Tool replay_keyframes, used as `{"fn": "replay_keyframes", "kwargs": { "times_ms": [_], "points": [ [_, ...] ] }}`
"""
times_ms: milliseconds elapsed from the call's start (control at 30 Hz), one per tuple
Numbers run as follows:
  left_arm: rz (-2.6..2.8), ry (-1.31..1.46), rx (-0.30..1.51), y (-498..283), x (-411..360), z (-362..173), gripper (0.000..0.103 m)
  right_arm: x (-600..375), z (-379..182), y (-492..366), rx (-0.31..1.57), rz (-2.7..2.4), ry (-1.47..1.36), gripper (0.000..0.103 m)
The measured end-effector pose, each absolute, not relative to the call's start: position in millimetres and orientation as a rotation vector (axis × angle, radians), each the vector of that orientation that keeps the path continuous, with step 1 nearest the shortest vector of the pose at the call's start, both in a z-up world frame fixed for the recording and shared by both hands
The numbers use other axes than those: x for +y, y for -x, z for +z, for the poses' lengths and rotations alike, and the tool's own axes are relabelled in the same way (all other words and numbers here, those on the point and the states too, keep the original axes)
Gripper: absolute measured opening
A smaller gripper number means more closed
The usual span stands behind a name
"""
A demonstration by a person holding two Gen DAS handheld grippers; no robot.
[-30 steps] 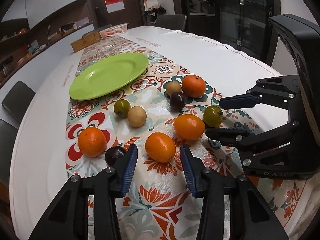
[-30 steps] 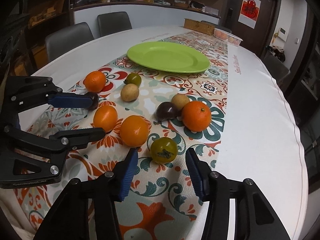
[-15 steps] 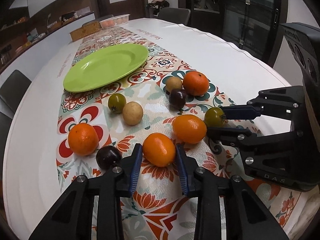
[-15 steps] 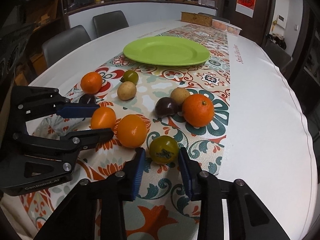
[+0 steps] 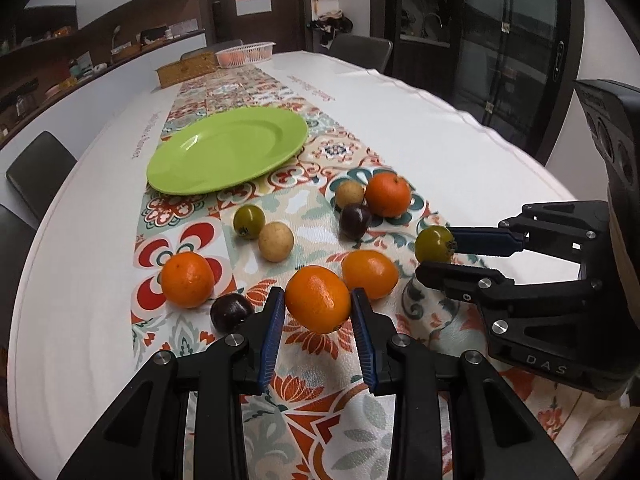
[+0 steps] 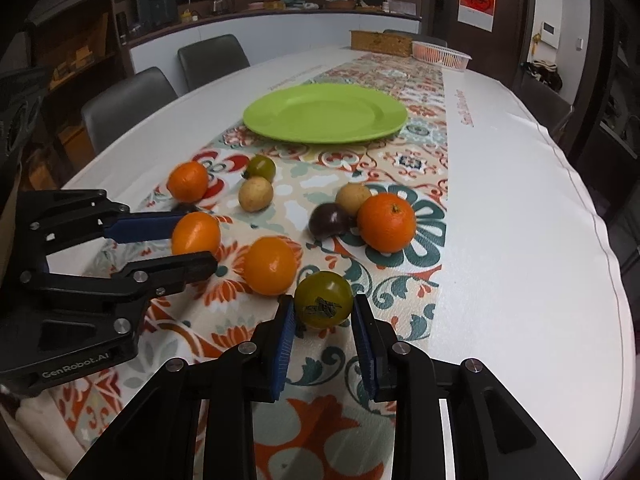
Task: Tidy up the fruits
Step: 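Grasp an orange with the left gripper while the right gripper grasps a green-yellow fruit, then carry the orange and green-yellow fruit with both grippers over the green plate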
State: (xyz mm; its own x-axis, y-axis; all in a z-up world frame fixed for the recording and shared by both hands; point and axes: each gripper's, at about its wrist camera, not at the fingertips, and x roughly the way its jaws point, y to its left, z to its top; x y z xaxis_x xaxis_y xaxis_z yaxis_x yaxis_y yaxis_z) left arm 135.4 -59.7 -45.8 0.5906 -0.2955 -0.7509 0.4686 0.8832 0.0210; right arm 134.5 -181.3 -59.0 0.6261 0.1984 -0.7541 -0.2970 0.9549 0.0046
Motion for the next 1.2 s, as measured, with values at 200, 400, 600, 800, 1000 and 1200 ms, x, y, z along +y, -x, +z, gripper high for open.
{"fn": "replay_keyframes", "kwargs": {
  "times_ms": [200,400,600,800,1000,1200],
  "points": [
    [-0.436,-0.198,0.773,-140,-52,-21,0.033,-177,-31,-135,0.776,0.293,0.122,0.03],
    [-0.392,-0.213,0.714,-160,-42,2,0.033,-170,-8,-155,0.72,0.3,0.099,0.03],
    [-0.38,-0.207,0.702,-189,-34,9,0.033,-160,7,-187,0.69,0.301,0.119,0.03],
    [-0.38,-0.199,0.702,-225,-30,16,0.033,-153,11,-227,0.715,0.311,0.127,0.03],
    [-0.4,-0.156,0.749,-268,-26,13,0.033,-153,8,-274,0.772,0.309,0.114,0.03],
    [-0.4,-0.138,0.825,-305,-24,-2,0.033,-151,-6,-315,0.842,0.312,0.107,0.03]
  ]
}}
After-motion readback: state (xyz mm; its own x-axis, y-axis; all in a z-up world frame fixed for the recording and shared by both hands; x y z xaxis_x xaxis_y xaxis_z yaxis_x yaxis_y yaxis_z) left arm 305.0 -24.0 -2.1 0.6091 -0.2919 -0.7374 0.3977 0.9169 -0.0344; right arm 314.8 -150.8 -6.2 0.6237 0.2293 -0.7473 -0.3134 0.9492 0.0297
